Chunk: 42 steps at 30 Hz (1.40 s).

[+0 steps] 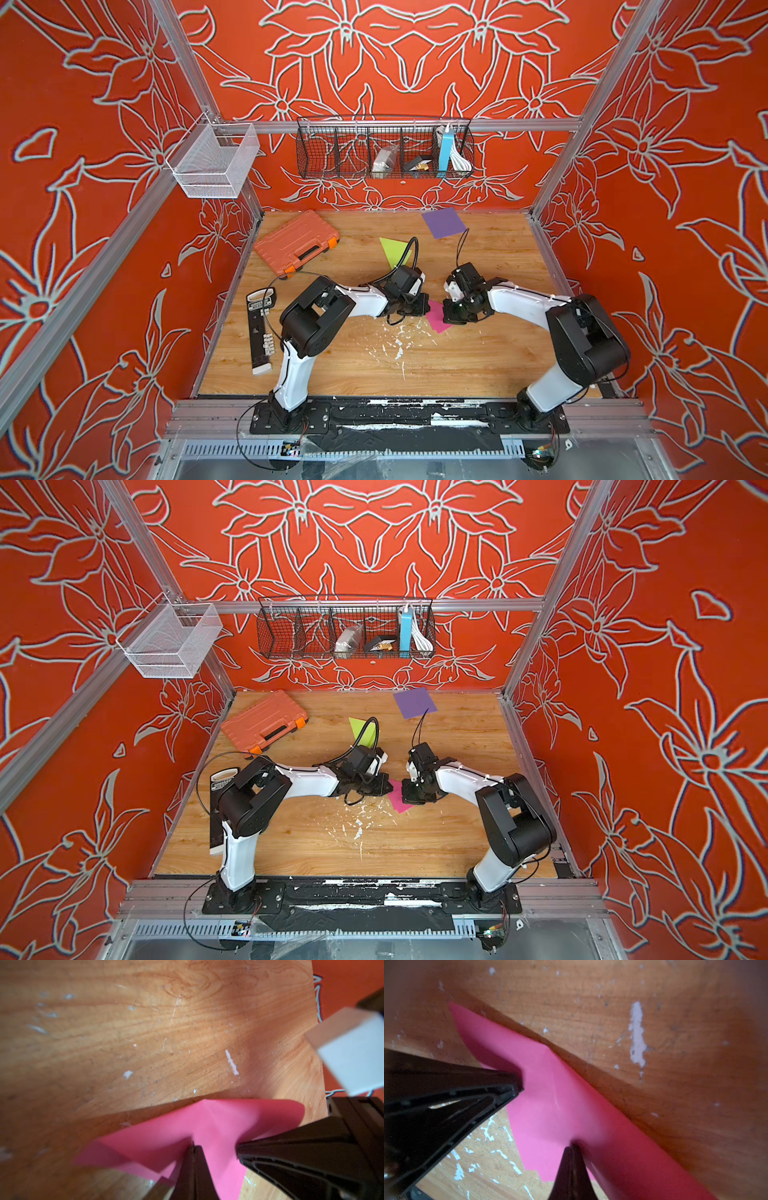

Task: Fold the square paper diagonally
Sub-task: Fold the paper at the center of the board.

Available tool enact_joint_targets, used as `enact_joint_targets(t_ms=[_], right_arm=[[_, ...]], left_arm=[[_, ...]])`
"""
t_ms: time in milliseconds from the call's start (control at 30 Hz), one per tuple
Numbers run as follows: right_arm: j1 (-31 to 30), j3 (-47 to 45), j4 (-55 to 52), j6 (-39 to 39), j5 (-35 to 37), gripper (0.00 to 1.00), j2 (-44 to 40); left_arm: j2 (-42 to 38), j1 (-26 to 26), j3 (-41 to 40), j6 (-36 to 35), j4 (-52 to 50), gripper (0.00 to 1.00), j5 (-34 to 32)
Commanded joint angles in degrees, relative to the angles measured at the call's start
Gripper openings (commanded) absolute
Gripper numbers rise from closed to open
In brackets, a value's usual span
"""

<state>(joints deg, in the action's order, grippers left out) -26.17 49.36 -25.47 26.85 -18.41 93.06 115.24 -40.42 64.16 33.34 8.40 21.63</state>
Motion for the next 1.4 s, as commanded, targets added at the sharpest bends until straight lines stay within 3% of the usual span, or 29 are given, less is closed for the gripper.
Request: enact_joint_targets(t_ms=[0,467,800,1367], right_arm=[[0.8,1.5,-1.8,-2.0,3.0,0.00,1.7],[1.9,3.6,-2.9,-3.7,0.7,0.00,1.9],[1.9,5.2,3.1,-0.4,-6.7,0.04,2.6],[1.9,9.6,4.9,3.0,-2.6,0.00,10.2]], left_arm=[[-0.5,0.2,-1.7,0.3,-3.7,0.02,-0.2],[-0.6,0.2,-1.6,-0.5,-4.1,0.02,0.0],[0.0,0.2,-1.2,-0.4,-3.8,0.02,0.5],[0.1,0.2,-1.1,-0.6,-4.2,0.02,-0.1]])
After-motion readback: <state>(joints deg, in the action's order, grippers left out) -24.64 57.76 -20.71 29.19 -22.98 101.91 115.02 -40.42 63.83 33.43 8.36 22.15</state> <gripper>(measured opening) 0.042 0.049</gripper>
